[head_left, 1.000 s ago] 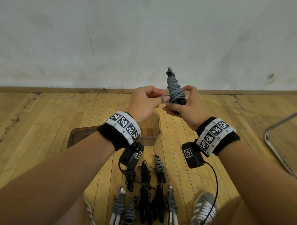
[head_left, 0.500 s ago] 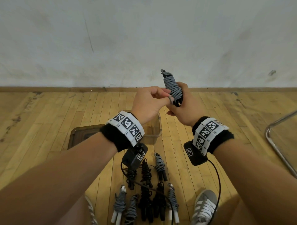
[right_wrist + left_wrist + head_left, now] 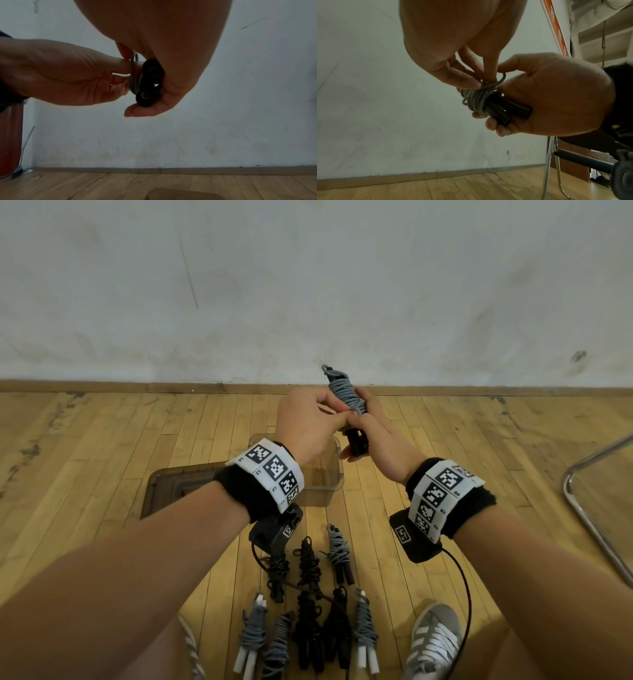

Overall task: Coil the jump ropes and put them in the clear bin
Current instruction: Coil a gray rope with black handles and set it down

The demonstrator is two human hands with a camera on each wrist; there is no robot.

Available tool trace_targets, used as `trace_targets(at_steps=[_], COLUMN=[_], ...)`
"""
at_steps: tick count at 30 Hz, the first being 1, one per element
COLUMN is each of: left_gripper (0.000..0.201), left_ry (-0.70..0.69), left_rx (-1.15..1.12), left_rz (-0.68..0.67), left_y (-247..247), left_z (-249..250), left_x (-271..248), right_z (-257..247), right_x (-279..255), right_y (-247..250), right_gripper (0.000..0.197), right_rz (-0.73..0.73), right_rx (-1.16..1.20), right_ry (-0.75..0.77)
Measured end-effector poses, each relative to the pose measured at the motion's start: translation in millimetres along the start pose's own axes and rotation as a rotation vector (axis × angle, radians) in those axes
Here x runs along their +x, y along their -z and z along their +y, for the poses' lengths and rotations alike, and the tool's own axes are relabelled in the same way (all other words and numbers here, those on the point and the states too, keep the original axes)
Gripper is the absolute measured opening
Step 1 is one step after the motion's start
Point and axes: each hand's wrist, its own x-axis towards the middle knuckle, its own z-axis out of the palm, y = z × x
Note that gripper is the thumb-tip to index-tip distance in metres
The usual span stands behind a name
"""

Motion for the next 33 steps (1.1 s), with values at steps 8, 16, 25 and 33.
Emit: trace_targets(at_steps=[8, 16, 25, 33], left_gripper=[0.015, 0.012, 0.004, 0.013], left_ry=[-0.011, -0.029, 0.021, 0.002], left_rx=[-0.023, 0.007, 0.075, 0.258], left_rz=[-0.09, -0.082, -0.022, -0.032], left_y=[5.4, 7.8, 3.9, 2.8], left_z=[5.9, 2.9, 2.0, 0.5], left_x=[0.2, -1.8, -0.4, -2.1], right_z=[10.0, 7.5, 27.1, 23.5], right_x=[2.3, -0.8, 10.7, 5.1], right_y=[8.6, 7.0, 8.3, 3.6], right_gripper=[0.06, 0.067, 0.064, 0.057], right_rz=[0.035, -0.024, 0.004, 0.063], right_rx=[-0.043, -0.097, -0.373, -0.406], right_ry=[0.029, 0.083, 0.132, 0.159])
